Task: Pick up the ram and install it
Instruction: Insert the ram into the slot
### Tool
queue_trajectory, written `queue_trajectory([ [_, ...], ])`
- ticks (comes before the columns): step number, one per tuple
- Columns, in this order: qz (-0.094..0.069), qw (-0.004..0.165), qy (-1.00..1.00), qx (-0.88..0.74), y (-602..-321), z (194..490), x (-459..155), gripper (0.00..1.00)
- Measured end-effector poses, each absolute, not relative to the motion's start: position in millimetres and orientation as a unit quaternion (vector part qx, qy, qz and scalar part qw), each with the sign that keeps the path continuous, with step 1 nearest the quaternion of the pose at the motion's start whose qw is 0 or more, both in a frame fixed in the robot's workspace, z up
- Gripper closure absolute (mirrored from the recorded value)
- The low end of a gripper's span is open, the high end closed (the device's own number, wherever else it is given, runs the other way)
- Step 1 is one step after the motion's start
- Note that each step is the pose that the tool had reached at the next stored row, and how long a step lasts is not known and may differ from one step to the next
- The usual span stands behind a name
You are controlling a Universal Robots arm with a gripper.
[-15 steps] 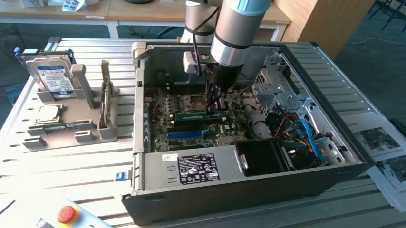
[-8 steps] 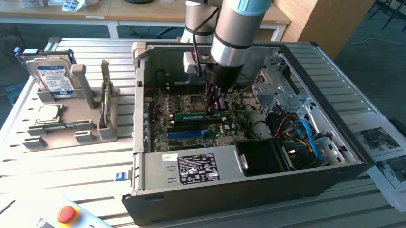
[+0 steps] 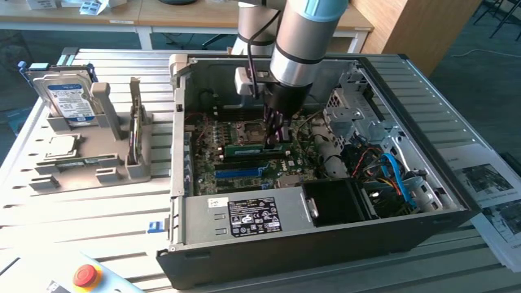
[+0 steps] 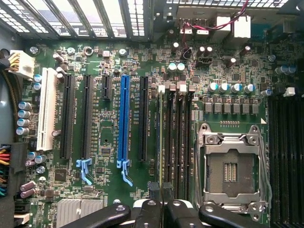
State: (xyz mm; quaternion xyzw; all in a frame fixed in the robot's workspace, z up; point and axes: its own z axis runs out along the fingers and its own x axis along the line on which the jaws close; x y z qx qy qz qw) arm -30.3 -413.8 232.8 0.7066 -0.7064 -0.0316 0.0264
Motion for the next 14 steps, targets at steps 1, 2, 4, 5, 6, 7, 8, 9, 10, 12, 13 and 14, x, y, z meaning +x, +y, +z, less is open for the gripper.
queue_trajectory([
  [1,-0.032,0.026,-0.706,0.707,-413.8,232.5,-30.3,0.88],
  [2,-0.032,0.026,-0.706,0.707,-413.8,232.4,-30.3,0.88],
  [4,-0.032,0.026,-0.706,0.707,-413.8,232.4,-30.3,0.88],
  [5,-0.032,0.026,-0.706,0.707,-413.8,232.3,-30.3,0.88],
  [6,-0.032,0.026,-0.706,0.707,-413.8,232.3,-30.3,0.88],
  [7,-0.032,0.026,-0.706,0.707,-413.7,232.3,-30.6,0.88],
  [8,-0.031,0.026,-0.706,0.707,-413.7,232.3,-30.9,0.88],
  [9,-0.031,0.026,-0.706,0.707,-413.7,232.3,-31.0,0.88],
  [10,-0.031,0.026,-0.706,0.707,-413.7,232.3,-31.1,0.88],
  [12,-0.031,0.026,-0.706,0.707,-414.0,232.1,-30.9,0.88],
  [13,-0.031,0.026,-0.706,0.707,-414.0,232.1,-30.9,0.88],
  [14,-0.031,0.026,-0.707,0.706,-414.0,232.1,-30.9,0.88],
])
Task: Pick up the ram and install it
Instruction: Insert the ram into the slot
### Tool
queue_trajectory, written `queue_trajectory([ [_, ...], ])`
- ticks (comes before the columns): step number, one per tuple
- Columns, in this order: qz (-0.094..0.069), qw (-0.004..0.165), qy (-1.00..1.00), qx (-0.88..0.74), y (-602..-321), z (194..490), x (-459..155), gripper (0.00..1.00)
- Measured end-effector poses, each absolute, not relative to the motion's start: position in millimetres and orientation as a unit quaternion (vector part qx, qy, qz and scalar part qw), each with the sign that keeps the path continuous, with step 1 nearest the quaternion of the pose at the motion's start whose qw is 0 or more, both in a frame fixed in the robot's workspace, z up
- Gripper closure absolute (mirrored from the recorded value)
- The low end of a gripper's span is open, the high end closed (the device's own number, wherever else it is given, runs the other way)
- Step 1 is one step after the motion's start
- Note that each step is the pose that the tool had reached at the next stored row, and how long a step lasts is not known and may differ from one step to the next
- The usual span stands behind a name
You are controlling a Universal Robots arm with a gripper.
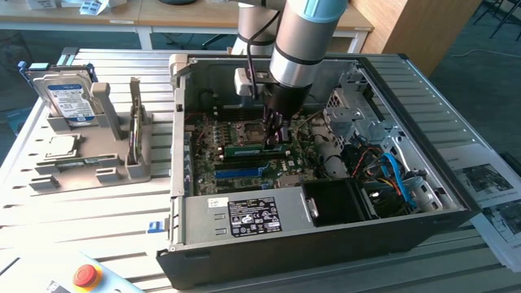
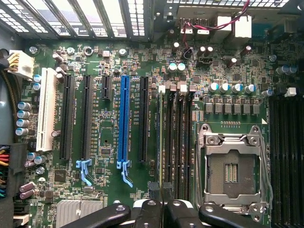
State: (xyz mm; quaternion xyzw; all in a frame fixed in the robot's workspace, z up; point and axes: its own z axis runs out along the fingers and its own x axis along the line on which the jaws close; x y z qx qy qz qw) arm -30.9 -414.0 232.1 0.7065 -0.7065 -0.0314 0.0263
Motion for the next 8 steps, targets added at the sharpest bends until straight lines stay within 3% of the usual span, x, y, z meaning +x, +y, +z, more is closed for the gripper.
queue_trajectory([
  [8,-0.032,0.026,-0.709,0.704,-414.0,231.8,-30.9,0.88],
])
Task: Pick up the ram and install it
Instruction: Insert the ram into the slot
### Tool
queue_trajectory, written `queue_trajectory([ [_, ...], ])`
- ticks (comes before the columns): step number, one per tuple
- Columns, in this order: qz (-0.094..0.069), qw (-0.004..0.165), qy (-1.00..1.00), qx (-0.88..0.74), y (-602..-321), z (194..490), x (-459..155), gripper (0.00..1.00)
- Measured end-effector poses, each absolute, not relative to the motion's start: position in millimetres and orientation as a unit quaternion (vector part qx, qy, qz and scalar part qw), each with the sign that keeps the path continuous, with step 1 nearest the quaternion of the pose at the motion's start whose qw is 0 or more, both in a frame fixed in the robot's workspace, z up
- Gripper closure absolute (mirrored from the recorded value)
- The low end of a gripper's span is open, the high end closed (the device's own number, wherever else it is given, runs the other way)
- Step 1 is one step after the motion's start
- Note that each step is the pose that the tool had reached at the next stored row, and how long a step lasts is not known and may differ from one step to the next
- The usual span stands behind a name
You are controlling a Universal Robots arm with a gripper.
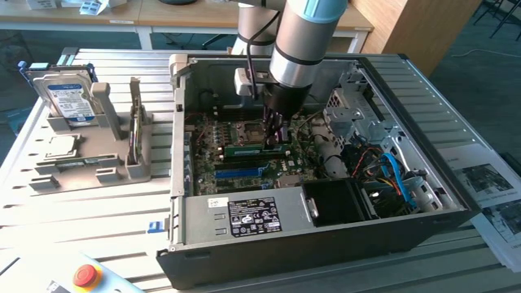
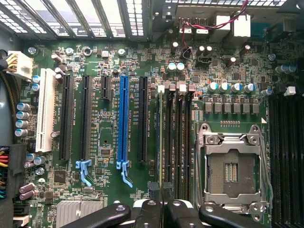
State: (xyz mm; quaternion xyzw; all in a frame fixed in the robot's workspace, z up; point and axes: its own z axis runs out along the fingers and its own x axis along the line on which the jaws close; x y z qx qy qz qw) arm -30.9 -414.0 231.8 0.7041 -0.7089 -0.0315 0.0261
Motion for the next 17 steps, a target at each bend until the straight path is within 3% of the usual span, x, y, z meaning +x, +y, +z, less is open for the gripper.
queue_trajectory([
  [17,-0.028,0.023,-0.709,0.704,-414.0,231.8,-31.9,0.88],
])
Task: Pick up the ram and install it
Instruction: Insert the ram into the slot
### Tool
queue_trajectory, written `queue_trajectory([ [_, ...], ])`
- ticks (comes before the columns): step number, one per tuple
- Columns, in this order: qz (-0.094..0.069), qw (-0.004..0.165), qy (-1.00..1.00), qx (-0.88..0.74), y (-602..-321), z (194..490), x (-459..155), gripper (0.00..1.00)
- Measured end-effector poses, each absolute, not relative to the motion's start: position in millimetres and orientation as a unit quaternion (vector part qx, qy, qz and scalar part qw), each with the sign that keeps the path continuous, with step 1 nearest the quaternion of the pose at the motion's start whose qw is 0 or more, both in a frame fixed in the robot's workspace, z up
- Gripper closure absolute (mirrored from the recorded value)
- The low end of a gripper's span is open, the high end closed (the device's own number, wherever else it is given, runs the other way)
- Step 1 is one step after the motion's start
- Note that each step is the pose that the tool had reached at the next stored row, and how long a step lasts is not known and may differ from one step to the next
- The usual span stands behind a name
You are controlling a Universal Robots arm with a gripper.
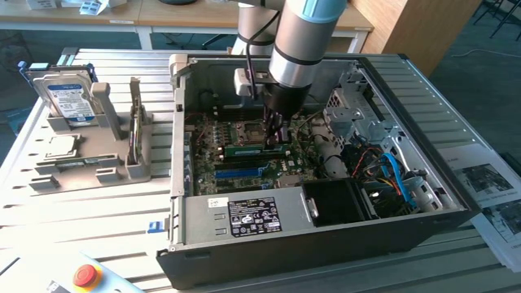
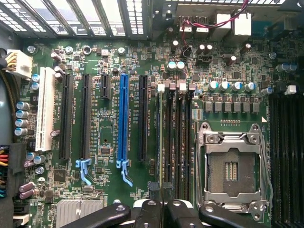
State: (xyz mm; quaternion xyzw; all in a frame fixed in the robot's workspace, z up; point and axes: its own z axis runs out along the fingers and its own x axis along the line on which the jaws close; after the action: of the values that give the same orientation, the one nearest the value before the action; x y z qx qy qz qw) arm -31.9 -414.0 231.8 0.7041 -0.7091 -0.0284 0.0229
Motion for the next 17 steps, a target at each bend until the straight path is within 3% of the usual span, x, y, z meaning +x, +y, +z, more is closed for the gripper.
queue_trajectory([
  [17,-0.027,0.022,-0.709,0.704,-412.8,231.8,-32.3,0.88],
])
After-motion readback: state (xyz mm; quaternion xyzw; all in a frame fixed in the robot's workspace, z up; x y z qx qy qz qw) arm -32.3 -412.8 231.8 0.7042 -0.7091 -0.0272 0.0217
